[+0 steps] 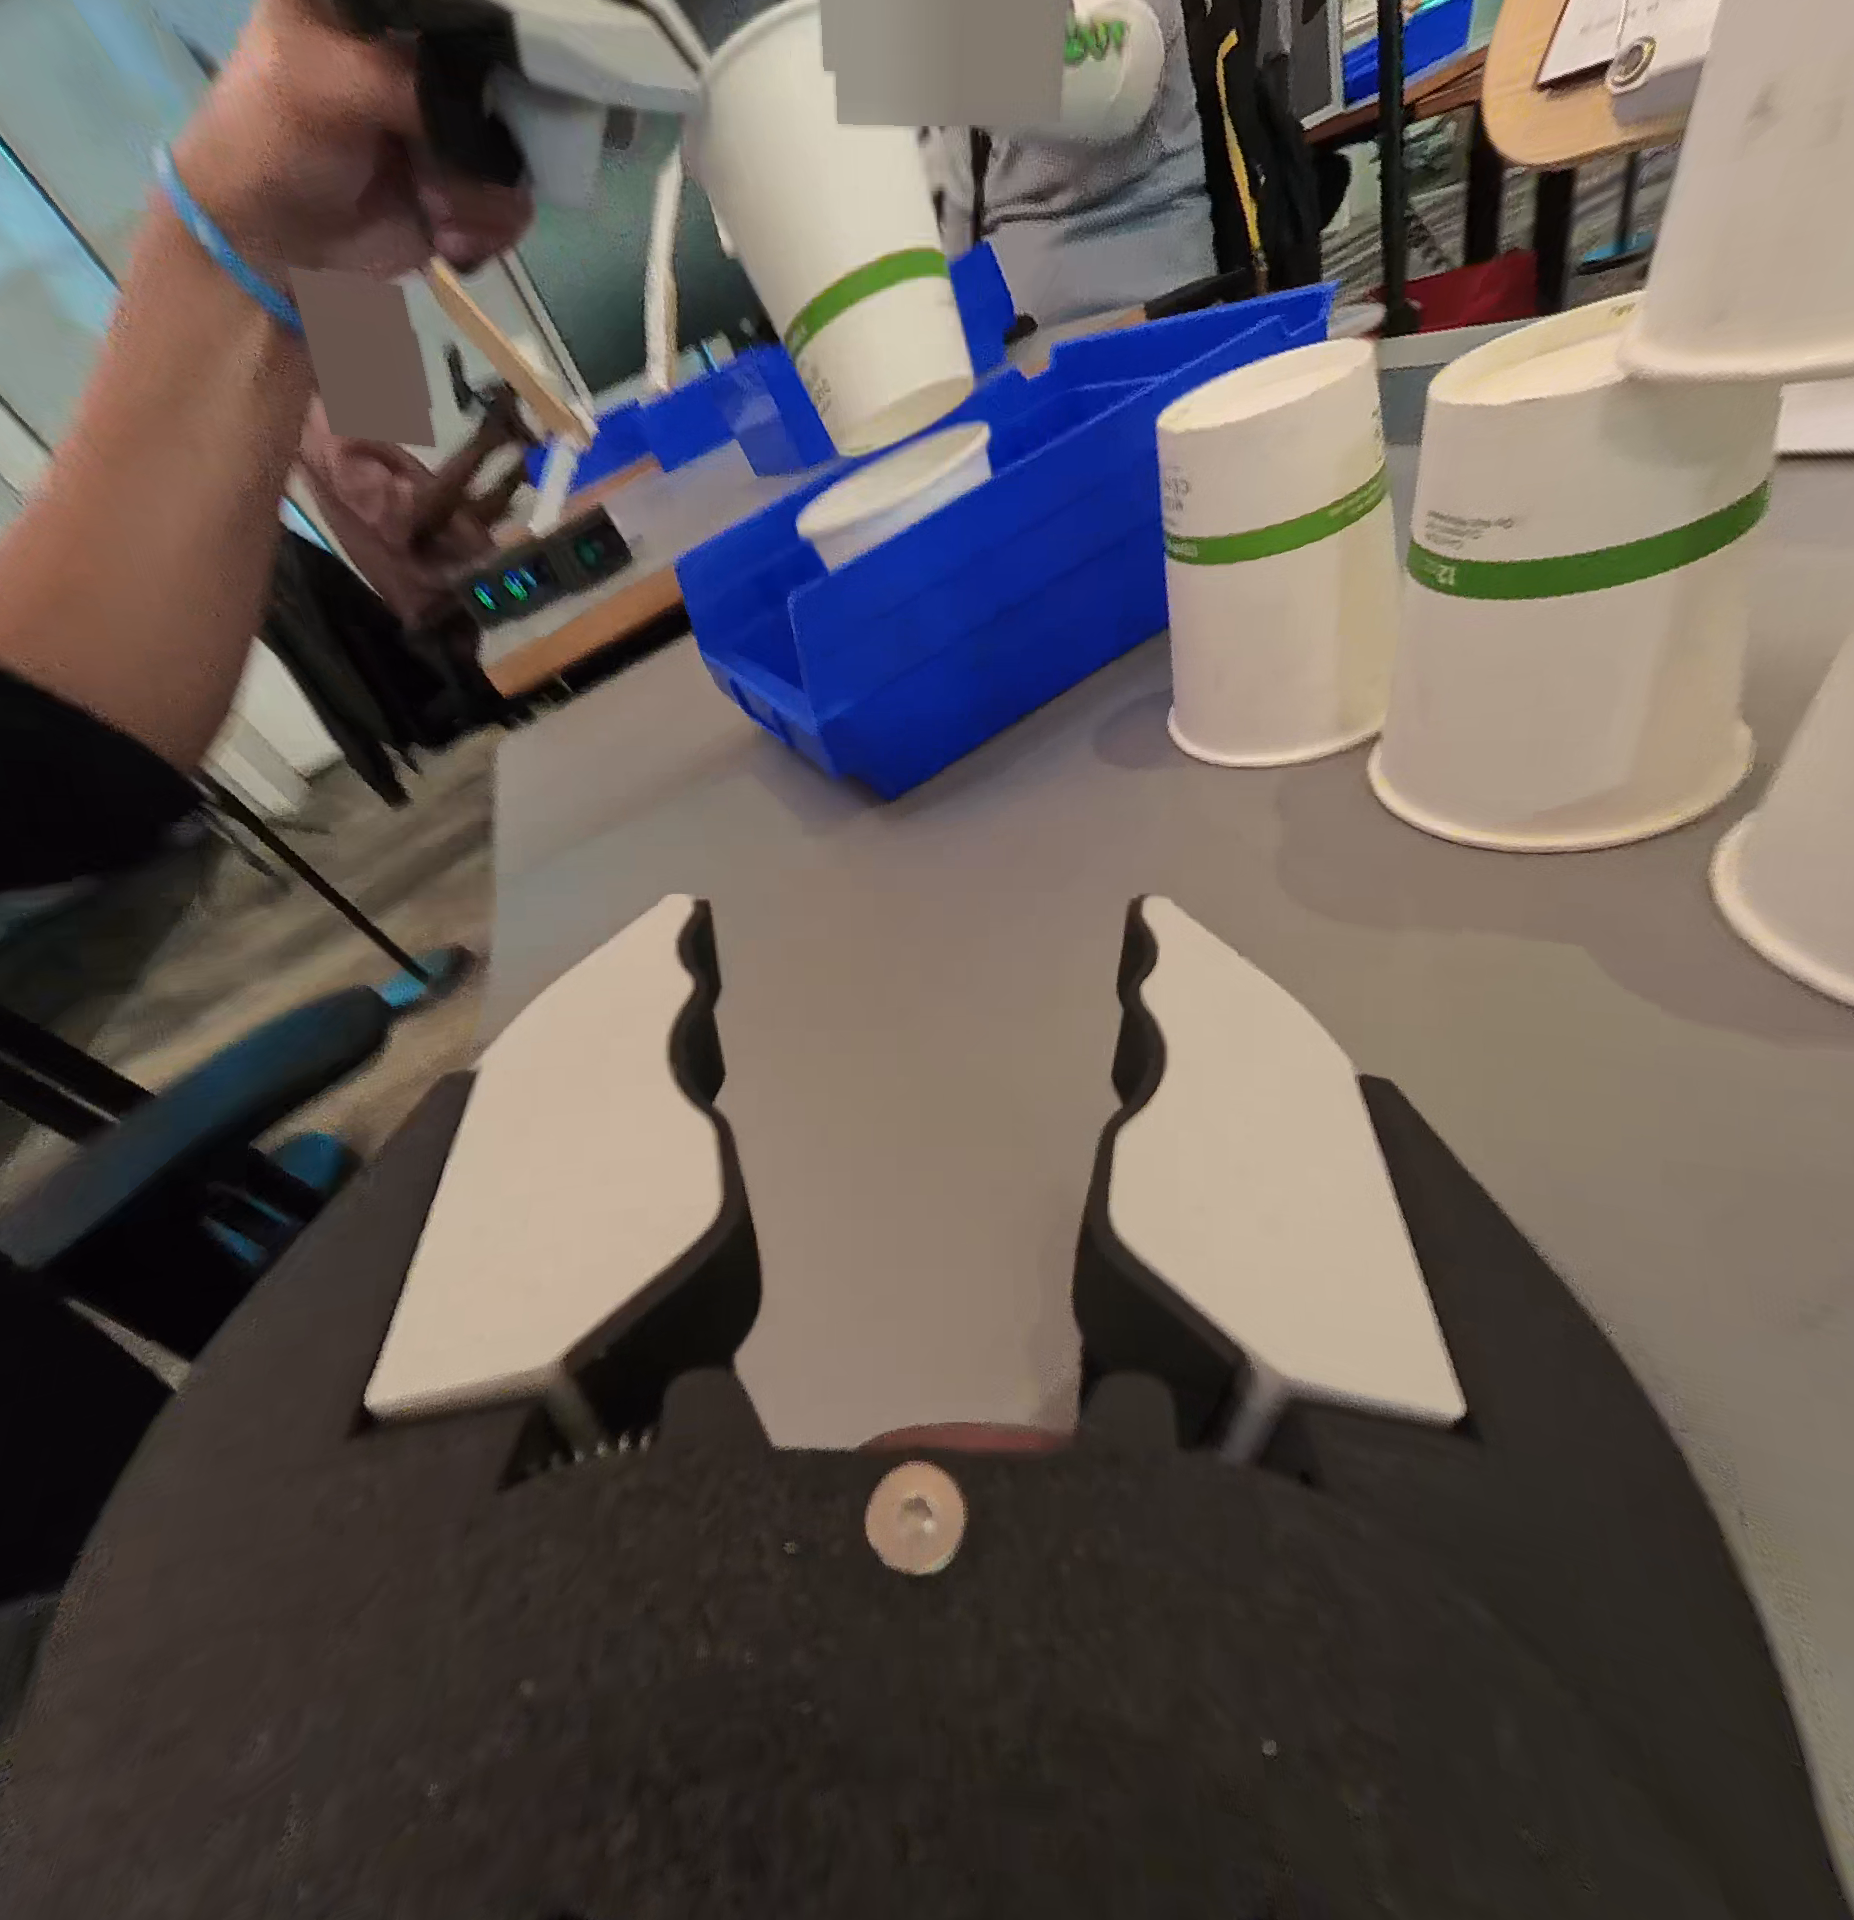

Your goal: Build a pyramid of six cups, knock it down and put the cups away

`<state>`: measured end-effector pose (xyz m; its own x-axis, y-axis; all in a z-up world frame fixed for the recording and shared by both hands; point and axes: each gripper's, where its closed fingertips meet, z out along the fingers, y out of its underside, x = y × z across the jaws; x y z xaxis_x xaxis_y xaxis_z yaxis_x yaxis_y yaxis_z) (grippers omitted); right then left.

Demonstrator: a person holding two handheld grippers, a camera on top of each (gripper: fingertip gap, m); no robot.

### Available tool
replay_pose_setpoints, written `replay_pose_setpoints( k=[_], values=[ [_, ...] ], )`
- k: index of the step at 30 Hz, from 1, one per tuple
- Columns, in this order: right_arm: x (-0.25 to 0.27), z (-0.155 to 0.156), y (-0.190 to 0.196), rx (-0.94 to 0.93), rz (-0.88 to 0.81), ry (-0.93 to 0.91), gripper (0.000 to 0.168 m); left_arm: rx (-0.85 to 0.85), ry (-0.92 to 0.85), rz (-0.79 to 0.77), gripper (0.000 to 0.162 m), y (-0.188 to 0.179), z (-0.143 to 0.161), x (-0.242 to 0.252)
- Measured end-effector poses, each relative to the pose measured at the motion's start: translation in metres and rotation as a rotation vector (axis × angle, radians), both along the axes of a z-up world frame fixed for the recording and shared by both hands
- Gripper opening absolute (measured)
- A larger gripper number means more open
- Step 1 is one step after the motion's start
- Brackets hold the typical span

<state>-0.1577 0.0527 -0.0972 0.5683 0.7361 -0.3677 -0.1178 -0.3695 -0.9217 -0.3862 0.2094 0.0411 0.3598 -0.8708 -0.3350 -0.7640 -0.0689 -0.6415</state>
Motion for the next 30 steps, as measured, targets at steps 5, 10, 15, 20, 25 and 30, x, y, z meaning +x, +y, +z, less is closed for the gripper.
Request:
replay_pose_setpoints(
  k=[5, 10, 15, 20, 25, 30],
  values=[
    [-0.016, 0.037, 0.029, -0.07, 0.02, 0.367, 0.086, -0.003, -0.286, -0.099, 0.003, -0.037, 0.062, 0.049],
    [-0.036, 0.097, 0.044, -0.108, 0.118, 0.748, 0.106, -0.026, -0.473, -0.208, 0.003, -0.079, 0.094, 0.127],
    [-0.01, 0.148, 0.053, -0.026, 0.098, 0.9, 0.106, -0.08, -0.594, -0.314, 0.003, -0.114, 0.092, 0.188],
    [0.027, 0.152, 0.055, 0.037, 0.028, 0.807, 0.077, -0.113, -0.609, -0.325, 0.004, -0.121, 0.066, 0.207],
    [0.031, 0.13, 0.064, -0.024, -0.036, 0.708, 0.077, 0.106, -0.375, -0.204, 0.09, -0.111, 0.038, 0.182],
    [0.022, 0.118, 0.07, -0.044, -0.084, 0.606, 0.077, 0.548, 0.084, -0.185, 0.101, -0.116, 0.015, 0.171]
  ],
)
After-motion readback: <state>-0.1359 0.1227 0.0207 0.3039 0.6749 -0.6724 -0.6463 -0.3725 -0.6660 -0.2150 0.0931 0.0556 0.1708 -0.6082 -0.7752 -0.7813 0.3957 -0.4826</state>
